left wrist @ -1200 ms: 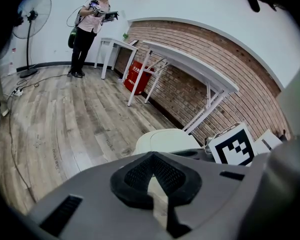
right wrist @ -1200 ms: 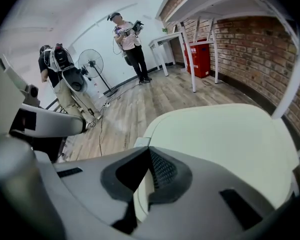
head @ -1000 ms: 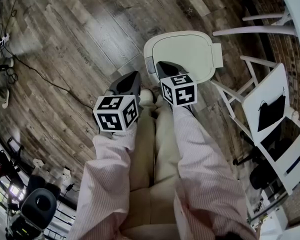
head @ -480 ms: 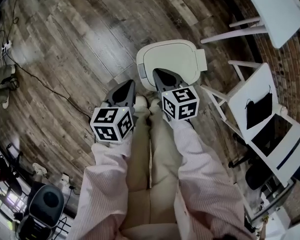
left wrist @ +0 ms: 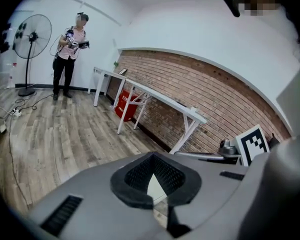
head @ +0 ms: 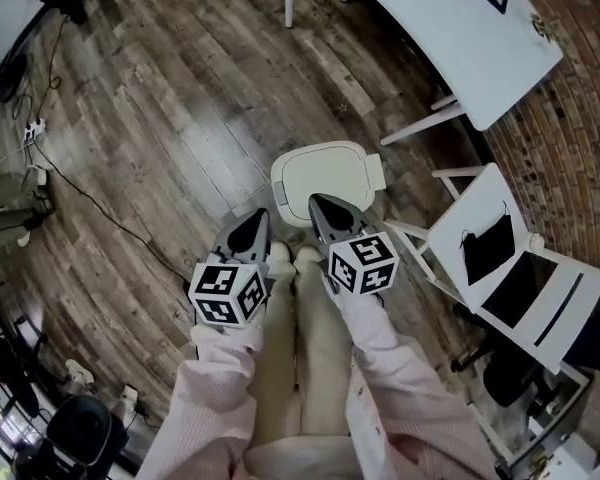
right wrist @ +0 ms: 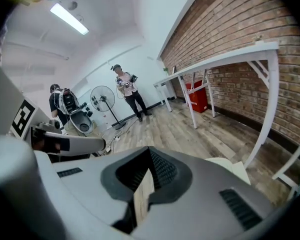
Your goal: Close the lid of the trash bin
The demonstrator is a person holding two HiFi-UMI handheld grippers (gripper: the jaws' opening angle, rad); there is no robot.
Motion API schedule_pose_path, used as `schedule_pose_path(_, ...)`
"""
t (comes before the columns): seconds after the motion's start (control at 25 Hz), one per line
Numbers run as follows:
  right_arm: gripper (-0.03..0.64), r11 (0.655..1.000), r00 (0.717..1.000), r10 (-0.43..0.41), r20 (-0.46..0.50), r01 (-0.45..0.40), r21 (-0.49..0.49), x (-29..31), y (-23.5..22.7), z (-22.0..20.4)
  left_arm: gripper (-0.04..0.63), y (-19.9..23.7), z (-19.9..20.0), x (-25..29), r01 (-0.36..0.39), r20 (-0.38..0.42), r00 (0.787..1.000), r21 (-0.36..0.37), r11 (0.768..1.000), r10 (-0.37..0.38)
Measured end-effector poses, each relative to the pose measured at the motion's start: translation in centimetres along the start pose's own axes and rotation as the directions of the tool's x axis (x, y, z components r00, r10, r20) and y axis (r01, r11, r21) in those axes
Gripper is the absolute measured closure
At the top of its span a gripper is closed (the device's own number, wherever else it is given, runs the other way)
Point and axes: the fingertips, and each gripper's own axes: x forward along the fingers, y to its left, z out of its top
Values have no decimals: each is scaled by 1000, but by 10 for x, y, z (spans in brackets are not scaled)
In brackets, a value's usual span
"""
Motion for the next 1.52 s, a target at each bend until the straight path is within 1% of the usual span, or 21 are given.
schedule_pose_path(0.12,614,1000,999,12,42,-12,-2,-18,7,22,603,-16,19,-13,13,43,999,19,1000,-14)
schedule_pose_path(0.28,614,1000,995,18,98,-18,-7,-44,16,50,603,-36,46,-31,33,85,996,63,997,-39)
schedule_pose_path(0.44,614,999,990,37,138,-31,-44,-66,26,78,603,-53,73,-48,39,137,989,95,995,-51)
schedule_pose_path(0.64,614,996,979,53,197,-39,-78,-94,34,113,603,-76,97,-63,57,172,982,138,989,-81)
schedule_pose_path(0.84,614,995,966,54,252,-30,-96,-121,37,144,603,-91,123,-80,55,213,973,180,982,-94)
schedule_pose_path(1.16,614,991,934,55,353,-9,-131,-160,35,191,603,-105,167,-105,22,297,950,254,967,-99)
schedule_pose_path(1.32,614,986,911,63,408,6,-166,-180,39,217,603,-107,188,-119,-8,343,935,276,961,-91)
schedule_pose_path(1.52,614,979,876,54,480,49,-199,-207,37,249,603,-110,215,-132,-44,399,913,294,955,-81)
